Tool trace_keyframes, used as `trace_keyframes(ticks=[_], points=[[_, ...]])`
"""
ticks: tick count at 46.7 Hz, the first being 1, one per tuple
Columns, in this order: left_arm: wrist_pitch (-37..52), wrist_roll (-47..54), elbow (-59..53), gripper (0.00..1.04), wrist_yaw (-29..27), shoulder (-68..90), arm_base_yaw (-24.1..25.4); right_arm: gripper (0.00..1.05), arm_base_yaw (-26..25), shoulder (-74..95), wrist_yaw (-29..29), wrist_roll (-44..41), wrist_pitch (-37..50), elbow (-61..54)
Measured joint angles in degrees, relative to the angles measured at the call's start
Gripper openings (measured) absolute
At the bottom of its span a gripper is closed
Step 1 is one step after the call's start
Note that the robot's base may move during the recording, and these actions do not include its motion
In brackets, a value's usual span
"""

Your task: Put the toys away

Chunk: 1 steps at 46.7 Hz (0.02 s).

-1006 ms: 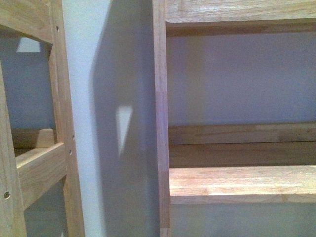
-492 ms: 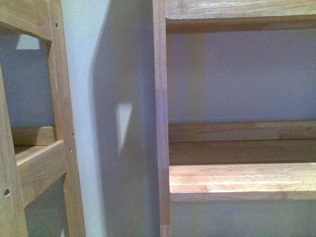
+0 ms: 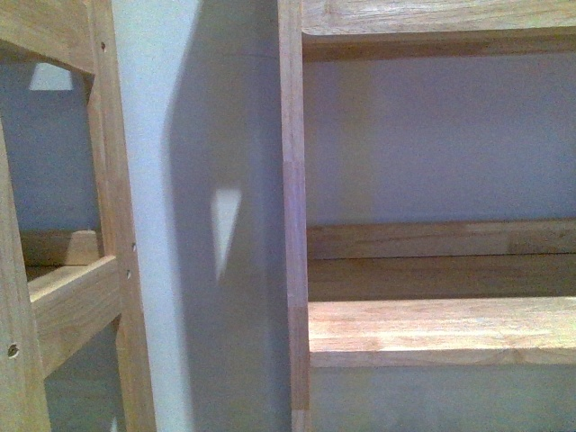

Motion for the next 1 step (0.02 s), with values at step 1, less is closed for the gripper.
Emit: trace_keyframes(ticks=[1], points=[[0.0, 0.0, 0.0, 0.99, 0.0, 0.0, 0.0, 0.98, 0.0, 0.0, 0.0, 0.0, 0.0, 0.0]])
